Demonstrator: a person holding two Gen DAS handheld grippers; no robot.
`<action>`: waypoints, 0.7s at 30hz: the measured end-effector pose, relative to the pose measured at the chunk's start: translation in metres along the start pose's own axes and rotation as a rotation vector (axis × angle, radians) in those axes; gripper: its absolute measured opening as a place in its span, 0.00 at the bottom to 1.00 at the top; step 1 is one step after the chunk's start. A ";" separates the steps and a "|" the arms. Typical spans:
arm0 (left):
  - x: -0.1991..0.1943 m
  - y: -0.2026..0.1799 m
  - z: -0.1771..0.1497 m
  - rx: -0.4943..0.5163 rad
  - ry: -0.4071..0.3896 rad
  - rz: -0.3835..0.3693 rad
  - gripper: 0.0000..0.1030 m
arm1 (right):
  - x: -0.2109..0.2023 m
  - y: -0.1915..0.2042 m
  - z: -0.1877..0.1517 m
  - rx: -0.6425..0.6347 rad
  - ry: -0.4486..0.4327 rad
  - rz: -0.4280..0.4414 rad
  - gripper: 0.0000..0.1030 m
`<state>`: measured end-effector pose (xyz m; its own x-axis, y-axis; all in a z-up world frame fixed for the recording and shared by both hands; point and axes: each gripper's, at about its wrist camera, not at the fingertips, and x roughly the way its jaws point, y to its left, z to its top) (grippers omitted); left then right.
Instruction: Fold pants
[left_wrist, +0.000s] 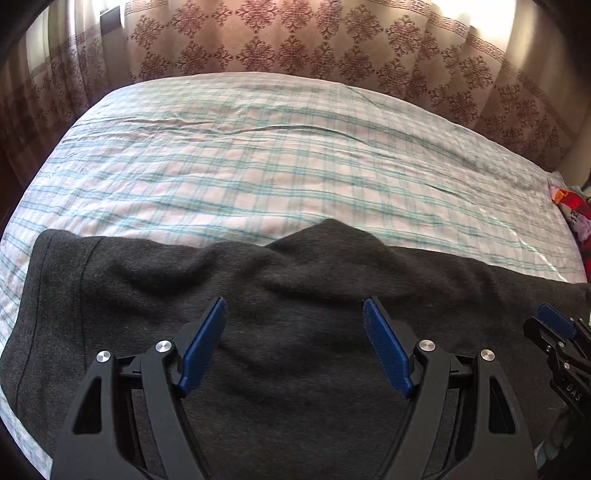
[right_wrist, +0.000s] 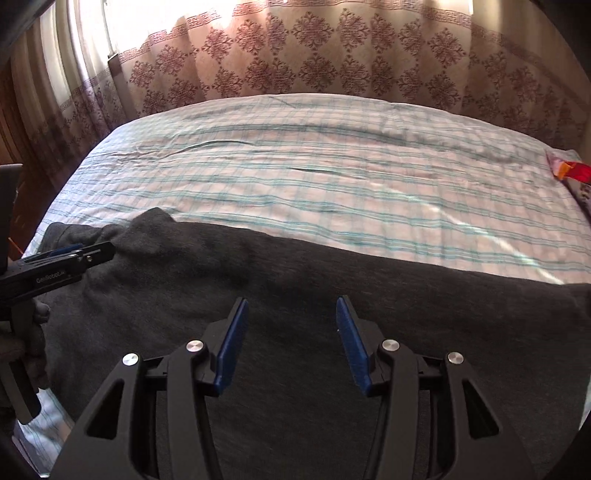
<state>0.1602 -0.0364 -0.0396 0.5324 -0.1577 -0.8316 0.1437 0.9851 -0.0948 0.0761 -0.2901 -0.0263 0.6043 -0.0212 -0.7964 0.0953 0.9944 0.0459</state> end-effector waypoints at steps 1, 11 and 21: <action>0.000 -0.009 -0.001 0.010 0.000 -0.014 0.76 | -0.003 -0.016 -0.003 0.018 -0.002 -0.030 0.49; 0.026 -0.065 -0.037 0.128 0.077 0.017 0.76 | 0.021 -0.148 -0.016 0.193 0.028 -0.169 0.49; 0.000 -0.101 -0.038 0.202 0.055 0.018 0.76 | -0.052 -0.156 -0.049 0.153 -0.042 -0.162 0.50</action>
<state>0.1138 -0.1331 -0.0509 0.4910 -0.1304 -0.8614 0.3016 0.9530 0.0276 -0.0092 -0.4390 -0.0217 0.6038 -0.1872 -0.7749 0.3107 0.9504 0.0125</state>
